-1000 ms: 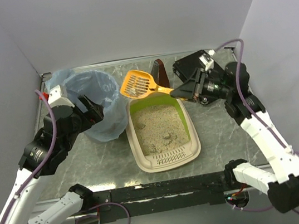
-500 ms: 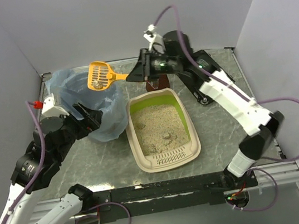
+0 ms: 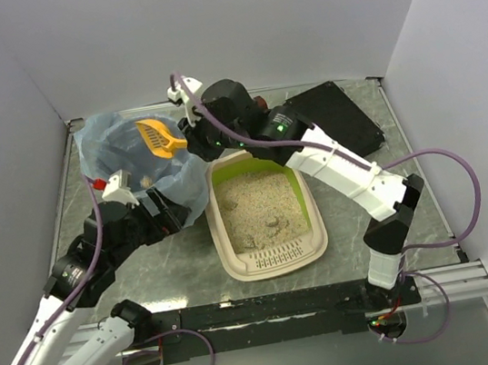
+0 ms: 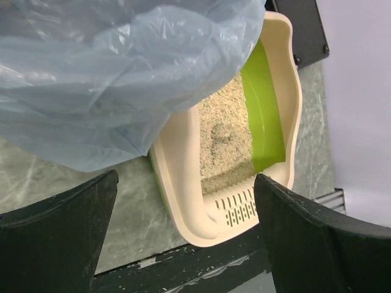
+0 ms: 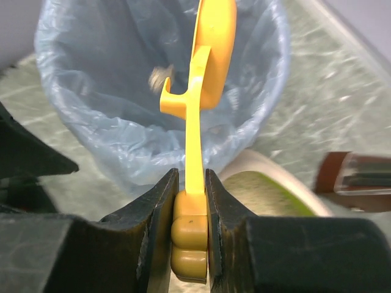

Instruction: Clean the litter box

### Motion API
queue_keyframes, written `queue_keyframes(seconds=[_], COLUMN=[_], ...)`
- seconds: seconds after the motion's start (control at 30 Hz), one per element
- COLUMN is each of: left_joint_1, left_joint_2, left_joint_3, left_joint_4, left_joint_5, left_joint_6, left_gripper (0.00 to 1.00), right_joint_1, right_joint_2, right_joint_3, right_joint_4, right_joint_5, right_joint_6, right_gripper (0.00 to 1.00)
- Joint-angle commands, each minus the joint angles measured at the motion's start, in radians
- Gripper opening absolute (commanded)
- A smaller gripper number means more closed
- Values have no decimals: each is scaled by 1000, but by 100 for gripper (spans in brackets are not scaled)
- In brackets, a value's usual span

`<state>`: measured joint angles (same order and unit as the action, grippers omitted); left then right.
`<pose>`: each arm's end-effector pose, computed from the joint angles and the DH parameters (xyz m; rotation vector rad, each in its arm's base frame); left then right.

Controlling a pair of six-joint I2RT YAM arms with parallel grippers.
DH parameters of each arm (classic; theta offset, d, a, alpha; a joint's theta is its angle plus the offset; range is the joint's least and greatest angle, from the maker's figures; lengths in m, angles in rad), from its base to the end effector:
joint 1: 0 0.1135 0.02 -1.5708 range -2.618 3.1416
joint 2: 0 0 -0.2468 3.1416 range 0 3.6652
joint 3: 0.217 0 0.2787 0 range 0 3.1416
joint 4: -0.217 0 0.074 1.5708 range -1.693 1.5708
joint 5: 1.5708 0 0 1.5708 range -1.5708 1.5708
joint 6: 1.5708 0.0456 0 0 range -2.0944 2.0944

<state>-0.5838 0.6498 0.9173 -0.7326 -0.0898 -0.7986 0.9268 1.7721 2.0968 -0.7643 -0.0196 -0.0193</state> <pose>0.1498 -0.0941 0.3391 -0.2860 2.1041 -0.7614 0.2493 0.3335 0.4481 -0.9506 1.8292 0.5917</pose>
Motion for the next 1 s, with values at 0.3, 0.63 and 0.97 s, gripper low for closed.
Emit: queue_keyframes(seconds=[0.3, 0.63, 0.97], left_joint_1=[-4, -111, -292], left_joint_2=[5, 94, 263], left_joint_3=[-178, -198, -89], left_joint_4=[182, 253, 104], left_joint_5=[131, 93, -139], left_joint_6=[-103, -186, -278], left_gripper=[97, 97, 97], right_joint_1=[-3, -285, -391], right_joint_2=[-269, -684, -901], right_joint_3=[-89, -501, -762], right_joint_4=[168, 13, -186], right_joint_5=[86, -79, -29], right_joint_6=[152, 547, 614], right_gripper=[0, 0, 0])
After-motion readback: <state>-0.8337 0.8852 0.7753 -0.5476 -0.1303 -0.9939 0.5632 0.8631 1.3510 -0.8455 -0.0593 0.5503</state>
